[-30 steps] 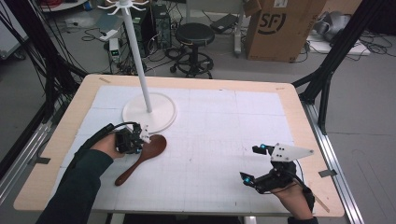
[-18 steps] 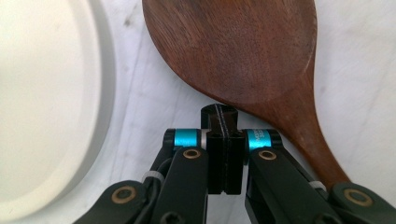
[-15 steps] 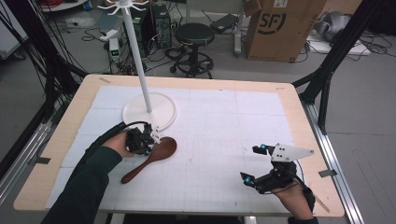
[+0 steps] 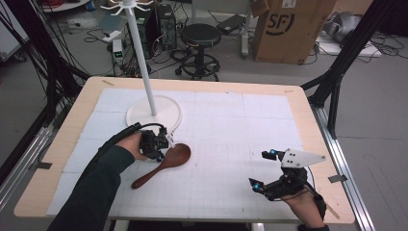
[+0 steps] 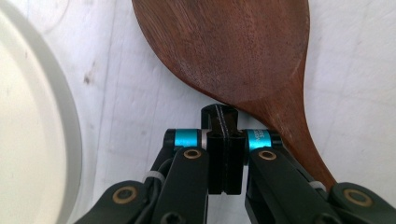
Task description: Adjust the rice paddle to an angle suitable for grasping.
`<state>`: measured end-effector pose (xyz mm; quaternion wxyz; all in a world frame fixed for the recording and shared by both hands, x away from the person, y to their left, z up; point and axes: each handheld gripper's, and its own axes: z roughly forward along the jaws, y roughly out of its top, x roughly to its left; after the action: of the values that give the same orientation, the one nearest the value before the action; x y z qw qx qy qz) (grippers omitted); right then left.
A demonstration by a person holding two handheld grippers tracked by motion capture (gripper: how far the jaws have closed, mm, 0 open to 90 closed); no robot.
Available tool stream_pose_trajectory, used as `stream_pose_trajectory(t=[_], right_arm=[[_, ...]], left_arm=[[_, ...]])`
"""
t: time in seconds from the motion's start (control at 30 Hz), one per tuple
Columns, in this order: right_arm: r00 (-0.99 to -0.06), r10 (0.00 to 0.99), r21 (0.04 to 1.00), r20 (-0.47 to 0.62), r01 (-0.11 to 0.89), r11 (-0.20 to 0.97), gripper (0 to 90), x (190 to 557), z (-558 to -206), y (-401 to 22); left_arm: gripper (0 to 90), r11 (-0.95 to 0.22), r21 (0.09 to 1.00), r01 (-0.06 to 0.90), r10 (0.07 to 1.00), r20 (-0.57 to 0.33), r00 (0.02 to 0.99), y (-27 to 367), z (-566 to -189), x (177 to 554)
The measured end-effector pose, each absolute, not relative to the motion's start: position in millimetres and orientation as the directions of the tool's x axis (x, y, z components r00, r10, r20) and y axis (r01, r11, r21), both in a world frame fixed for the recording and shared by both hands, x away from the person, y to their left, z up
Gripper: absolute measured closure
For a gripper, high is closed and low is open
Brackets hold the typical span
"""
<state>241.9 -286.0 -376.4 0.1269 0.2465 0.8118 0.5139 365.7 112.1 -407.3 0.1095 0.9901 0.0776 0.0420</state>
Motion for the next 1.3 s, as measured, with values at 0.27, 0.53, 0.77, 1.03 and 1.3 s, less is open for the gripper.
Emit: stream_pose_trajectory(t=[0.27, 0.53, 0.77, 1.03, 1.3], right_arm=[[-0.851, 0.523, 0.893, 0.052, 0.274, 0.358, 0.3, 242, -377, -283], [-0.852, 0.520, 0.892, 0.052, 0.274, 0.360, 0.3, 241, -377, -283], [-0.853, 0.521, 0.890, 0.047, 0.272, 0.366, 0.3, 241, -378, -283], [-0.848, 0.528, 0.889, 0.048, 0.277, 0.364, 0.3, 240, -378, -285], [-0.848, 0.528, 0.887, 0.047, 0.279, 0.369, 0.3, 239, -378, -285]], left_arm=[[90.0, -0.972, 0.220, 0.086, 0.107, 0.084, 0.991, 95, -408, 366], [90.0, -0.973, 0.226, 0.052, 0.061, 0.036, 0.997, 75, -409, 367], [90.0, -0.971, 0.231, 0.065, 0.073, 0.024, 0.997, 73, -407, 366], [90.0, -0.957, 0.267, 0.115, 0.125, 0.021, 0.992, 83, -386, 352], [90.0, -0.957, 0.262, 0.127, 0.119, -0.046, 0.992, 90, -381, 315]])
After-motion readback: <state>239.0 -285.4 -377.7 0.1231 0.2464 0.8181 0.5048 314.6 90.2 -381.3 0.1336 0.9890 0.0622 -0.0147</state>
